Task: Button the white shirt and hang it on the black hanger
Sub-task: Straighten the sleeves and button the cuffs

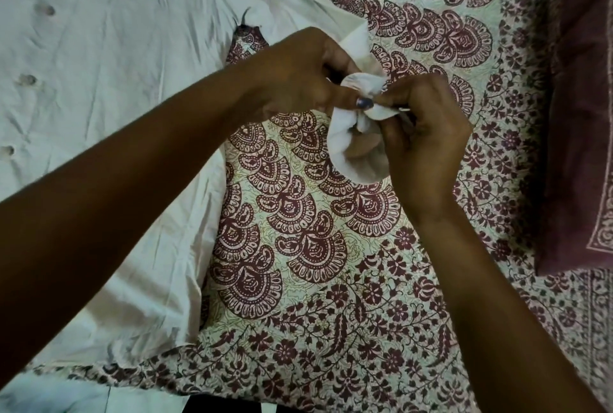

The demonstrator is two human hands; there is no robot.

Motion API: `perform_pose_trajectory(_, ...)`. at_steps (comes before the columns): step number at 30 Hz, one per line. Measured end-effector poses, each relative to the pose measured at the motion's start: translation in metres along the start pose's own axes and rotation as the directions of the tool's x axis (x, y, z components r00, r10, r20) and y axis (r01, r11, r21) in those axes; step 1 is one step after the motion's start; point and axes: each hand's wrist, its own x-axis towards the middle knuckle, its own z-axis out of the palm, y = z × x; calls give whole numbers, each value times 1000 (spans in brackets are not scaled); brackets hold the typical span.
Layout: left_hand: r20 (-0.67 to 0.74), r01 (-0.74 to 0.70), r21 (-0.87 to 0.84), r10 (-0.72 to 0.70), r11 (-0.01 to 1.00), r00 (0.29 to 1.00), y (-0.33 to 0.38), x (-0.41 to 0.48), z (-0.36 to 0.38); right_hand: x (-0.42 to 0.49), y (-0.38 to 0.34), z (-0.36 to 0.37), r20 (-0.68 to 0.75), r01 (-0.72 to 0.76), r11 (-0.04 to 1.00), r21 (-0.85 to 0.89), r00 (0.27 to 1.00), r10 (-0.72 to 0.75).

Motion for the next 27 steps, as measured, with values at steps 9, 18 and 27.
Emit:
perform_pose_trajectory(9,-174,19,-151,-45,988,984,-20,-8,13,21,12,-11,279,48,996,80,958,-68)
perform_pose_trajectory(18,-408,-88,-28,69,996,910,-26,-10,25,23,7,1,292,-264,937,228,937,193)
perform_pose_trajectory(27,-569,-174,43,168,984,805,-37,-12,39,20,8,12,330,-292,929,227,921,208)
